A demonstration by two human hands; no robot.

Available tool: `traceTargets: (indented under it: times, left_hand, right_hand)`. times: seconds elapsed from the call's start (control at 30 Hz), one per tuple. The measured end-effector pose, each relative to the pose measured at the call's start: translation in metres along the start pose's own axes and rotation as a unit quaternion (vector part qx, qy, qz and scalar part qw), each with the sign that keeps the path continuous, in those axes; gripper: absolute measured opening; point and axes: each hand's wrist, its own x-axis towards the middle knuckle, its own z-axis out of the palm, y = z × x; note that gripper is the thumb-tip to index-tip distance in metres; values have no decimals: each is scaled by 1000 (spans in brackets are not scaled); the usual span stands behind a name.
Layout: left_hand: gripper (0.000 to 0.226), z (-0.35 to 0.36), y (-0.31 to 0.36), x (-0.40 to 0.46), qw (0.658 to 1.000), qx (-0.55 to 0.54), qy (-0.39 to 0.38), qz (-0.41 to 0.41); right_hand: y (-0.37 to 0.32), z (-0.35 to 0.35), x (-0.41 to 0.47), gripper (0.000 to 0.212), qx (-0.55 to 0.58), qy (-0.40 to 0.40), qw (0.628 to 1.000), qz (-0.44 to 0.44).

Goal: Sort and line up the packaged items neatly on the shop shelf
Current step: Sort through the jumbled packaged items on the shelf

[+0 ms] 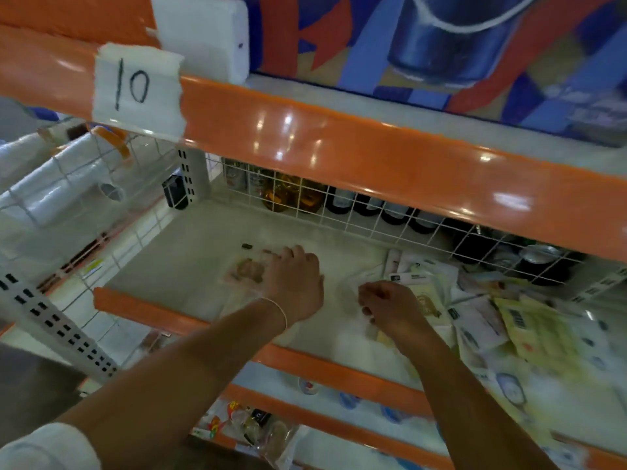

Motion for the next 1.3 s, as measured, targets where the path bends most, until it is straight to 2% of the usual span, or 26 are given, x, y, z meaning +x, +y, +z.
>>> traceTargets:
  times: [0.13, 0.27, 0.4, 0.5, 0.63, 0.73, 0.87, 1.03, 1.17, 1.3]
  left_hand:
    - [28, -8, 56, 6, 996, -65, -16, 56]
    - [23, -10, 101, 4, 989, -118, -44, 82]
    - [17, -5, 132, -2, 983, -144, -67, 93]
    - [22, 8, 145, -7, 987, -104, -33, 114]
    - [25, 17, 155, -21, 988, -71, 6, 139]
    - [21, 21, 152, -28, 987, -91, 22, 130]
    - [21, 19, 137, -32, 991, -90, 14, 101]
    - [23, 16, 103, -32, 994, -78, 32, 76]
    - [22, 12, 66, -33, 994, -95, 43, 42]
    - [21, 6, 23, -36, 997, -73, 7, 1]
  right_hand:
    - [21, -46, -5, 12, -22, 49, 999, -12]
    - [49, -86, -11, 15, -239, 80, 968, -7]
    - [70, -106, -23, 38, -276, 45, 960, 10]
    - [85, -109, -28, 33, -279, 53, 959, -20]
    - [94, -108, -25, 29, -283, 26, 957, -52]
    - [94, -106, -22, 27, -289, 9, 955, -61]
    - [84, -104, -25, 42, -287, 5, 956, -55]
    - [66, -93, -29, 31, -240, 0, 971, 0]
    - [43, -70, -31, 34, -238, -1, 971, -21]
    - [23, -32, -24, 27, -224, -17, 973, -45]
